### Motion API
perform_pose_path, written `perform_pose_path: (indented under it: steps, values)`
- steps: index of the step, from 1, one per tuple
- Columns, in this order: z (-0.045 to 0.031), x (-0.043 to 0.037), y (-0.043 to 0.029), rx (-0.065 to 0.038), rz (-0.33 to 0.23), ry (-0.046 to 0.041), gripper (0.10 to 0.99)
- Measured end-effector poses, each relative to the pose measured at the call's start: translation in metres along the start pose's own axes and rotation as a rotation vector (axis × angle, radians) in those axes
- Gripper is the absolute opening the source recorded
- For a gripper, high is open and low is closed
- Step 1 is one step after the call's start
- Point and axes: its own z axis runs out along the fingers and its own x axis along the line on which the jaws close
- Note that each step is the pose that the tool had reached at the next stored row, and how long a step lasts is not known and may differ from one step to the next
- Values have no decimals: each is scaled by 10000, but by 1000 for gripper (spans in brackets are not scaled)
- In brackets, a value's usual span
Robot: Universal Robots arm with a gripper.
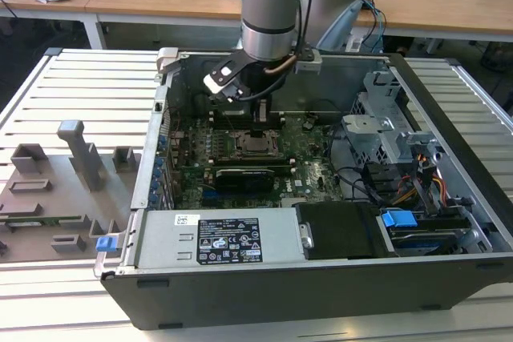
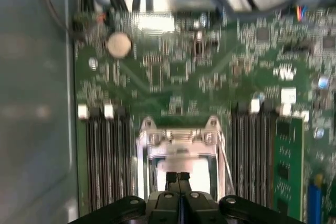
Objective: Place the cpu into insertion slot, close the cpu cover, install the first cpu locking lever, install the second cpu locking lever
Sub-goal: 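Close the cpu cover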
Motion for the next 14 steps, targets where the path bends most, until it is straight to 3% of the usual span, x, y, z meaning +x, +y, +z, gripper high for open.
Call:
perform_pose_path:
  steps: [3,5,7,10,14]
  values:
    - [50,-5,-174,1,-1,-1,106]
    - [94,-5,-249,-1,0,7,106]
    - [129,-8,-273,5,-6,-3,106]
    - [133,-6,-269,6,-32,13,106]
    - [124,-2,-121,-6,-90,119,106]
